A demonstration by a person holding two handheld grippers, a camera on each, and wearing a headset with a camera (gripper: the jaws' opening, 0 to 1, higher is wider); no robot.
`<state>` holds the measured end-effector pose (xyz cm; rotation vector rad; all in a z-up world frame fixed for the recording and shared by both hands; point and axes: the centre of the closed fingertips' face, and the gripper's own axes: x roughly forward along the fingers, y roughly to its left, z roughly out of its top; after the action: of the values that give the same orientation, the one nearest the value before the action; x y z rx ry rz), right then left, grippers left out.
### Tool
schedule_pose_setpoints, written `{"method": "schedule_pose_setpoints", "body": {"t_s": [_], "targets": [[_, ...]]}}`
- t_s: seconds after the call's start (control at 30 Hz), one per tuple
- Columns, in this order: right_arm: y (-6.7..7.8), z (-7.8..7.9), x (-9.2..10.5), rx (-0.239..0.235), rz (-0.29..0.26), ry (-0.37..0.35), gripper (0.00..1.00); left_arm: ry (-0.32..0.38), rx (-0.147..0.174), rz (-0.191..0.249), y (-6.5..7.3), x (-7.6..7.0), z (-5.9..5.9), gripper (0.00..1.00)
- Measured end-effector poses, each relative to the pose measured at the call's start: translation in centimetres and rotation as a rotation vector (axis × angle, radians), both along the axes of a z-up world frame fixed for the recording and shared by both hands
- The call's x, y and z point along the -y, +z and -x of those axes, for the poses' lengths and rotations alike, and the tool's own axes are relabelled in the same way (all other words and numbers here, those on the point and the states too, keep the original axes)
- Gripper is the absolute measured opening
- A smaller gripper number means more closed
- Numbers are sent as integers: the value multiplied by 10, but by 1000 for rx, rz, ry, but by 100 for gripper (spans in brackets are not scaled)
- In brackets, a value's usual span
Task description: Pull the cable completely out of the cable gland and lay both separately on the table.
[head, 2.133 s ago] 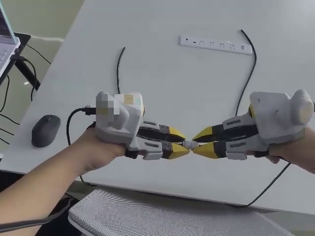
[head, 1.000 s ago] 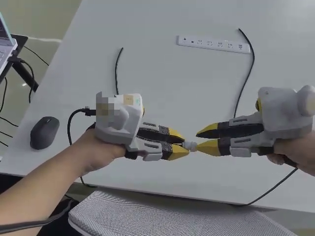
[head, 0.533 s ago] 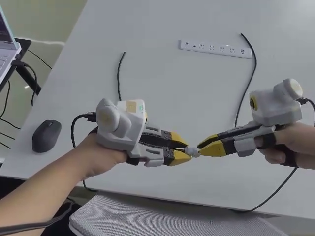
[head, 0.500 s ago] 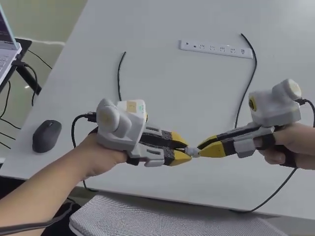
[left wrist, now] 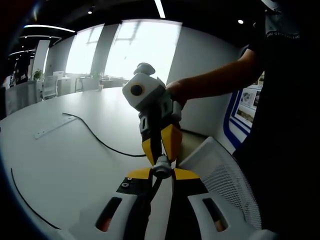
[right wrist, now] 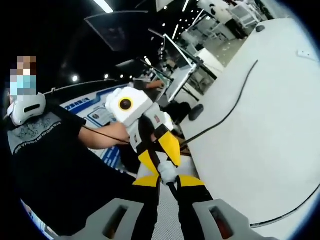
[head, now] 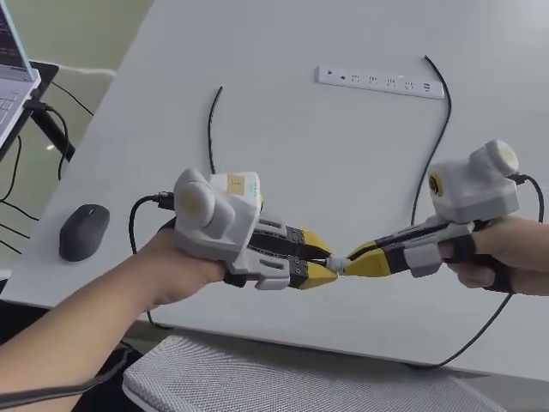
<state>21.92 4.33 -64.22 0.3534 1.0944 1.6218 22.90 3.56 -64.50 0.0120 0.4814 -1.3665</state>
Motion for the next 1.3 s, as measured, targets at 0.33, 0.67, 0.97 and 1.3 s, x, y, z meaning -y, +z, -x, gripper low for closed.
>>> {"method": "schedule_pose_setpoints", "body": {"t_s": [0.33, 0.67, 0.97, 1.3], "targets": [[-1, -3, -2, 241, 0, 27, 8, 15, -10, -5, -2, -2, -2, 15], [-3, -4, -1, 561, 31, 66, 7, 25, -39, 1, -4, -1, -4, 15], [-6, -6, -3, 798, 81, 123, 7, 36, -66, 8, -4, -1, -5, 15], [-12, -8, -3, 828, 104, 128, 8, 40, -79, -5, -7, -3, -4, 15]]}}
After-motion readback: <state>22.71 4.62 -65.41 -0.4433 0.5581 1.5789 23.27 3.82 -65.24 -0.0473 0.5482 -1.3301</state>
